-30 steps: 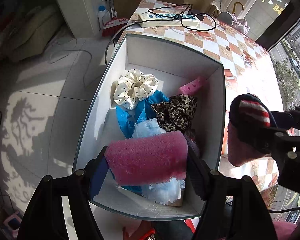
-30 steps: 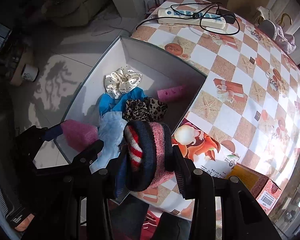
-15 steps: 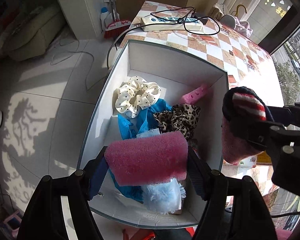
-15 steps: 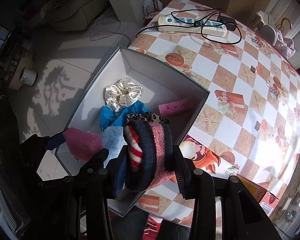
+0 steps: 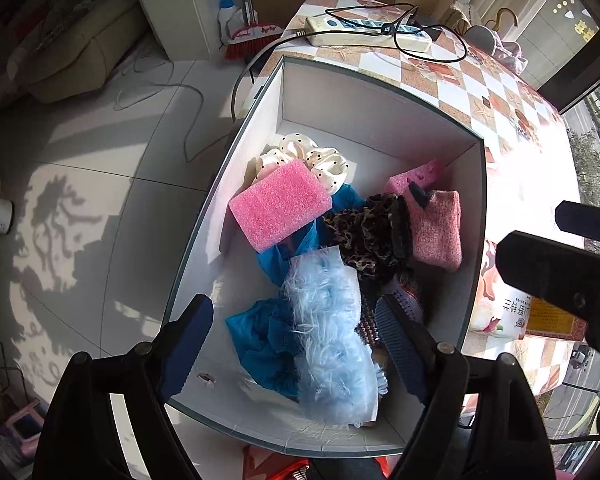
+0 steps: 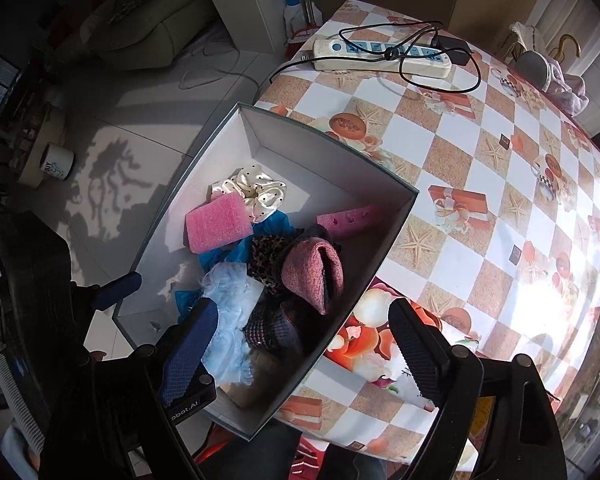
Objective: Organize soft objects
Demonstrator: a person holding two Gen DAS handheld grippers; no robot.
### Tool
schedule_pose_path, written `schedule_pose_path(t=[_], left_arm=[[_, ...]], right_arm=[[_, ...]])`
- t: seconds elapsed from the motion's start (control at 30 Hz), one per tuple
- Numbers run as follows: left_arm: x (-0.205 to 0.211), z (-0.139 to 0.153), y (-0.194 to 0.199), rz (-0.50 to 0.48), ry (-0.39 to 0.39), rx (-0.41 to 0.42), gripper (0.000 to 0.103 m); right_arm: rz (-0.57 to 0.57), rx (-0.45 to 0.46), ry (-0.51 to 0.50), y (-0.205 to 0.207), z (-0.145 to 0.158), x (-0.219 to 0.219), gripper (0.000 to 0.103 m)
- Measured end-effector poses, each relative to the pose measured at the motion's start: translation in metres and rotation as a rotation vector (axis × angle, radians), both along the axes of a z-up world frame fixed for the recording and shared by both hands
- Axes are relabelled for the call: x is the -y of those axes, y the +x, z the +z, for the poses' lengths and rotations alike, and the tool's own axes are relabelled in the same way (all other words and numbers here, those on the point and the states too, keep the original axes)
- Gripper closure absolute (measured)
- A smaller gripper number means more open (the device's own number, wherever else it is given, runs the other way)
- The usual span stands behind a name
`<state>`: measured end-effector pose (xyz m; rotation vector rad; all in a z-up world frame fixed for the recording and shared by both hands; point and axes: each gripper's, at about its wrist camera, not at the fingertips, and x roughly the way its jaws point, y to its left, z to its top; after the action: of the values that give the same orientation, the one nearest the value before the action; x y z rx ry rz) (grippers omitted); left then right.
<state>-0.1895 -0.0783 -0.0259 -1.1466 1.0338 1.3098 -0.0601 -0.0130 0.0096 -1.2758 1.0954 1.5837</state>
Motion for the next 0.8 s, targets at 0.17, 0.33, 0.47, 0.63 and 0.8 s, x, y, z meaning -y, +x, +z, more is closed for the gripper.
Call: schedule_pose_path(t=[0.17, 0.33, 0.47, 0.63, 0.8], left_arm=[[-0.002, 0.013, -0.002, 0.014, 0.06, -0.027, 0.009], [-0.004, 0.014, -0.008, 0.041, 0.04, 0.014, 0.009], [-0.002, 0.012, -0.005, 0.024, 0.026, 0.014, 0.009], [0.0, 0.014, -0.008, 0.033, 0.023, 0.025, 0.009], [0.001, 0.017, -0.011, 0.038, 0.03, 0.038, 0.009]], right_arm=[[-0.026, -0.003, -0.003, 0.006, -0.001, 0.0, 0.015], [-0.03, 0.009, 0.031, 0.011, 0.006, 0.004, 0.014], [-0.003, 0.028, 0.055, 0.01, 0.009, 0.006, 0.009], [-0.012, 0.017, 0.067, 0.011, 0.013, 0.009, 0.0], [-0.015, 0.017, 0.061, 0.011, 0.013, 0.011, 0.0]])
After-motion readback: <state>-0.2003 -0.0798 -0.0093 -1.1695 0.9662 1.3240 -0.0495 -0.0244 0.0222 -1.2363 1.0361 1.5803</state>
